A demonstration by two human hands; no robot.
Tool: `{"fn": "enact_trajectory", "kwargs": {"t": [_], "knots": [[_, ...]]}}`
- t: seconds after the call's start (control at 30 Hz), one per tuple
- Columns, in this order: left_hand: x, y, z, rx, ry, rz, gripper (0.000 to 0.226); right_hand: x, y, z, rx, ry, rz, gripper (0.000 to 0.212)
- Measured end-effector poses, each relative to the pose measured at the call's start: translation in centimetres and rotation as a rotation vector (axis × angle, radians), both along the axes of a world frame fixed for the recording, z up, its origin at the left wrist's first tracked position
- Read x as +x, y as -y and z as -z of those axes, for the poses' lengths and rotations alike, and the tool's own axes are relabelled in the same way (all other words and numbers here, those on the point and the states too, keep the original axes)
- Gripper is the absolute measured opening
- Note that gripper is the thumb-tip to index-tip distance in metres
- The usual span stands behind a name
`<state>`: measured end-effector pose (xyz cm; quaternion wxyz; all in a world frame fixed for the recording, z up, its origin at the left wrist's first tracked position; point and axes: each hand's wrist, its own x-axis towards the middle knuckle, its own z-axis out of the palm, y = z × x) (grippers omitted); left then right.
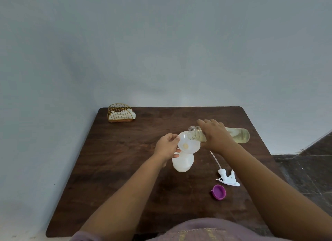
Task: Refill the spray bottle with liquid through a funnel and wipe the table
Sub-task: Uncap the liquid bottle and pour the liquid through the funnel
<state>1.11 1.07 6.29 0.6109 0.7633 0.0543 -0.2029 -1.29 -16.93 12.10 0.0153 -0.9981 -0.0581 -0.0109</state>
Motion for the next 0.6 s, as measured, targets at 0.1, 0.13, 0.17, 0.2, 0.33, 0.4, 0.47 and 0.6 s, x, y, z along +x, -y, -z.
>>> {"fn": "enact_trajectory", "kwargs": {"t": [0.1, 0.13, 0.17, 0.2, 0.33, 0.4, 0.47, 0.6], "knots": [[0.02, 0.01, 0.03, -0.001, 0.003, -0.001, 0.027, 0.04, 0.01, 0.03, 0.005, 0.007, 0.0, 0.043], [0.03, 0.0, 0.01, -0.001, 0.005, -0.001, 0.027, 0.04, 0.01, 0.02, 0.008, 0.009, 0.0, 0.043], [0.04, 0.0, -0.02, 0.0, 0.007, -0.001, 0.026, 0.07, 0.01, 0.01, 0.009, 0.009, -0.001, 0.043], [0.06, 0.0, -0.04, -0.001, 0.009, -0.004, 0.026, 0.08, -0.02, -0.03, 0.006, 0.009, -0.002, 0.043], [0.07, 0.01, -0.22, 0.002, 0.013, -0.008, 0.024, 0.13, -0.05, -0.08, 0.002, 0.004, 0.002, 0.043], [0.1, 0.03, -0.25, 0.0, 0.012, -0.008, 0.023, 0.12, -0.05, 0.0, -0.001, 0.005, 0.005, 0.043], [0.12, 0.02, -0.3, 0.003, 0.013, -0.005, 0.022, 0.13, -0.1, 0.01, -0.002, 0.008, 0.005, 0.043], [0.16, -0.03, -0.26, 0.008, 0.014, -0.003, 0.022, 0.07, -0.23, -0.21, -0.001, 0.008, 0.003, 0.041]]}}
